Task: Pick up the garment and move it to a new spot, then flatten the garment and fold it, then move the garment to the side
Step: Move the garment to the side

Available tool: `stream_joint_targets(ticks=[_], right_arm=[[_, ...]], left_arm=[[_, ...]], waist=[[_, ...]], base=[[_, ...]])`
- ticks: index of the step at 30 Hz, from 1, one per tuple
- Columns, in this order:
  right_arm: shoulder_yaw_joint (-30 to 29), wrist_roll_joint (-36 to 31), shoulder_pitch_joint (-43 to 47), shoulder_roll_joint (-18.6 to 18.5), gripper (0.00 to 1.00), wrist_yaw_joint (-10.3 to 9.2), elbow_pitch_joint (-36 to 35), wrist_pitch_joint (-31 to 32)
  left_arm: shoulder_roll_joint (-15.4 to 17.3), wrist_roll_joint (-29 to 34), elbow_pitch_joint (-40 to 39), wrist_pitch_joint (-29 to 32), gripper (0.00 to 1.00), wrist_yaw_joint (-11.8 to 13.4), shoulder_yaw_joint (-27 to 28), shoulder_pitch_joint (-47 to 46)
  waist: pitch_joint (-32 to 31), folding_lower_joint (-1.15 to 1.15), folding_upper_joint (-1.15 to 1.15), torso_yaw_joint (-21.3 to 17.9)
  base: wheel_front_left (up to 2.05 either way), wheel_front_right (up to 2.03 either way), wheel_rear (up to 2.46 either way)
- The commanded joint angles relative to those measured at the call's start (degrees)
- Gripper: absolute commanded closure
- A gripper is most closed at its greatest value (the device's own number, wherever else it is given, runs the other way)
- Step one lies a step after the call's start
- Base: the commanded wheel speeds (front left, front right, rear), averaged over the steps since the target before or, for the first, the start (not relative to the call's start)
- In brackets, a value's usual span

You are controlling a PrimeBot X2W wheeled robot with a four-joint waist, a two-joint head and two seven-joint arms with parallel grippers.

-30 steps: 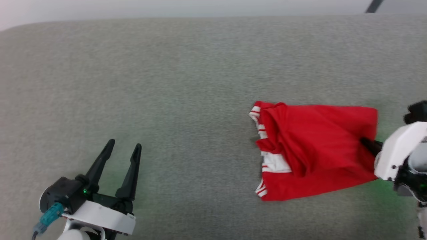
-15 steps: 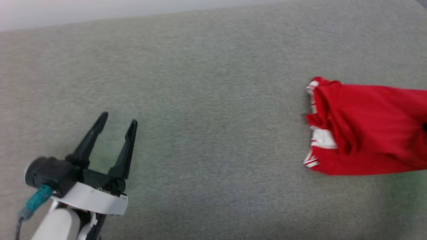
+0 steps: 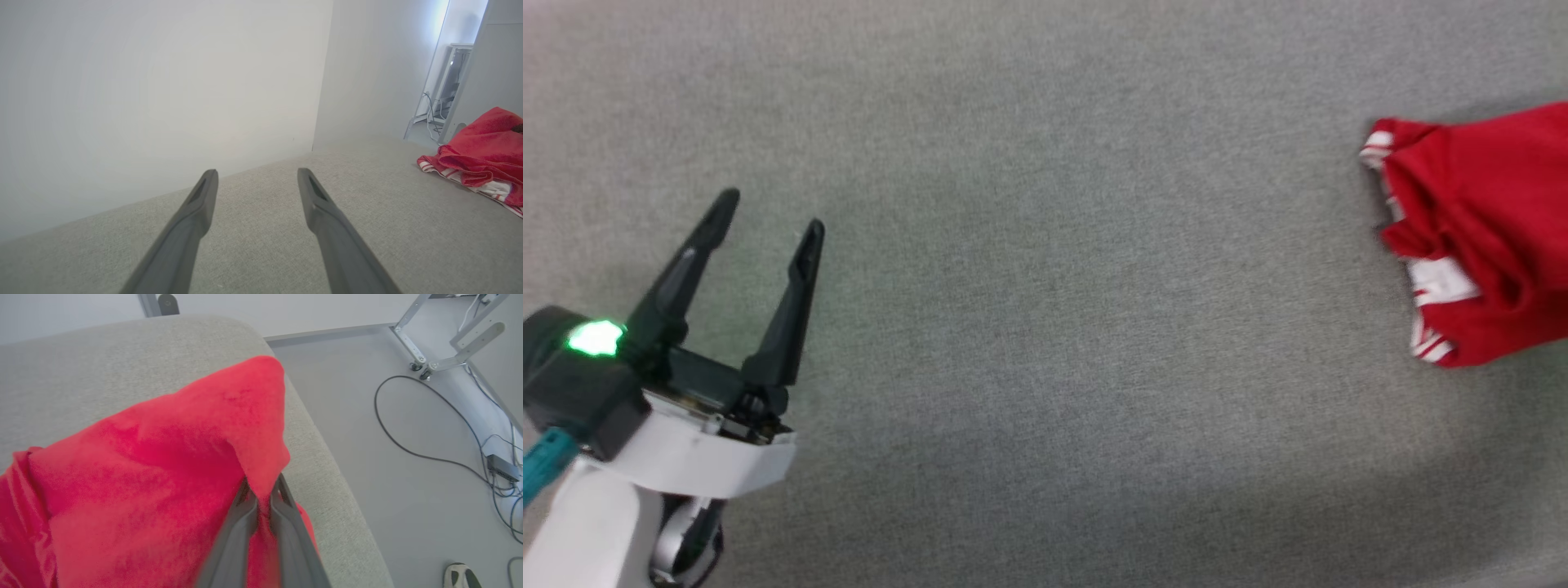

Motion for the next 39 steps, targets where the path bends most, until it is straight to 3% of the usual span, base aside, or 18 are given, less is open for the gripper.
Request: stream_joint_targets(ticks=[1,6,14,30,31,32,33,34,39], right_arm=[[0.1,-1.0,-1.3,-0.7,1.00,-0.05,1.2,-0.8],[0.1,-4.3,-6.1,-2.6,1.00,-0.06,9.4,-4.5],[0.2,-6.9,-9.9,-1.4,1.00,-0.05,19.5,-10.3],[-0.1,-10.5,-15.5,-0.3,1.00,-0.06,32.0,-19.7],[0.0,-10.7,-15.7,-0.3,0.80,-0.06,32.5,-20.1],[0.1,-10.6,-16.0,-0.2,0.53,-0.06,33.1,-20.6],[0.2,-10.6,-16.3,-0.2,0.14,-0.06,33.7,-21.0],[0.3,-10.5,-16.5,-0.3,0.00,-0.06,34.2,-21.4],[1.0,-10.9,-16.9,-1.4,0.00,-0.06,35.7,-23.7]], left_arm=[[0.4,0.4,-0.6,0.1,0.00,0.0,0.2,-0.6],[1.7,1.3,-2.5,0.1,0.00,0.0,1.2,-1.3],[2.8,2.4,-4.0,0.1,0.00,0.0,2.1,-1.2],[4.1,2.4,-4.2,0.1,0.00,0.0,1.0,-2.1],[4.1,2.4,-4.1,0.1,0.00,0.0,1.1,-2.1],[3.9,2.3,-4.0,0.1,0.00,0.0,1.2,-2.1],[3.8,2.3,-3.9,0.1,0.00,0.0,1.3,-2.2],[3.6,2.2,-3.7,0.1,0.00,0.0,1.3,-2.2],[1.7,1.9,-1.9,0.1,0.00,0.0,1.3,-2.1]], waist=[[1.3,0.00,0.00,0.3],[3.0,0.00,0.00,0.6],[4.9,0.00,0.00,-0.3],[6.2,0.00,0.00,-1.0],[6.2,0.00,0.00,-1.0],[6.2,0.00,0.00,-0.9],[6.2,0.00,0.00,-0.9],[6.1,0.00,0.00,-0.8],[4.1,0.00,0.00,-0.1]], base=[[0.00,0.00,0.00],[0.00,0.00,0.00],[0.00,0.00,0.00],[0.00,0.00,0.00],[0.00,0.00,0.00],[0.00,0.00,0.00],[0.00,0.00,0.00],[0.00,0.00,0.00],[0.00,0.00,0.00]])
